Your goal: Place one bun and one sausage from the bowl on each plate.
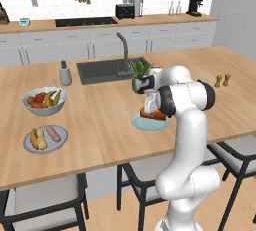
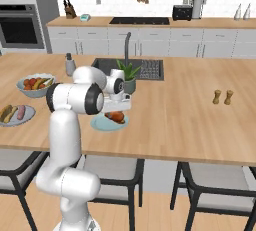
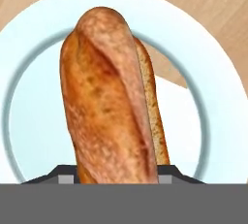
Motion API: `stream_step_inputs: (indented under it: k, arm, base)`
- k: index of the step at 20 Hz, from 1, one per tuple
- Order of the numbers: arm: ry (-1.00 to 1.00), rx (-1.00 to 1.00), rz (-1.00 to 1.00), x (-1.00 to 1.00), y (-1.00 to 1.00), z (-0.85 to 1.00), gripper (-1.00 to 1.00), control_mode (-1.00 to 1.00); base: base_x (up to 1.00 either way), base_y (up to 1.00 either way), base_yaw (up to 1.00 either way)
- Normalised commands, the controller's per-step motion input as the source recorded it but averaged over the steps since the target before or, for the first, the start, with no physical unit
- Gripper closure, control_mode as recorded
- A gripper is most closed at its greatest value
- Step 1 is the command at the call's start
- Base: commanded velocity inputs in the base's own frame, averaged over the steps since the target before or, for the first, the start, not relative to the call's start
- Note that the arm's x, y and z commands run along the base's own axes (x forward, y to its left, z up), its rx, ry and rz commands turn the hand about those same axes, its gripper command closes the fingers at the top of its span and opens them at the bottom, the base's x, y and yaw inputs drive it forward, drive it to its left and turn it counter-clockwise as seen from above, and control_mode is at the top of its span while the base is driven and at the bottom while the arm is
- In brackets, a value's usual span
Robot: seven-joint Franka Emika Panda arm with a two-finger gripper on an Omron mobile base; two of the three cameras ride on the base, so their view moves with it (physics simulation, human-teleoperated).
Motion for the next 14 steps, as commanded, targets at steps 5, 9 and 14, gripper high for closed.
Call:
stream_step_inputs:
  k: [5, 9, 14]
  arm:
    - [-0.01, 0.02, 0.0, 0.0, 0.01, -0.04, -1.0, -1.0]
    - [0.0, -0.01, 0.0, 0.0, 0.06, 0.01, -1.0, -1.0]
    - [0.0, -0.02, -0.01, 0.0, 0.09, 0.0, -1.0, -1.0]
  base:
    - [0.0, 0.0, 0.0]
    - [0.0, 0.0, 0.0]
    - [0.0, 0.0, 0.0]
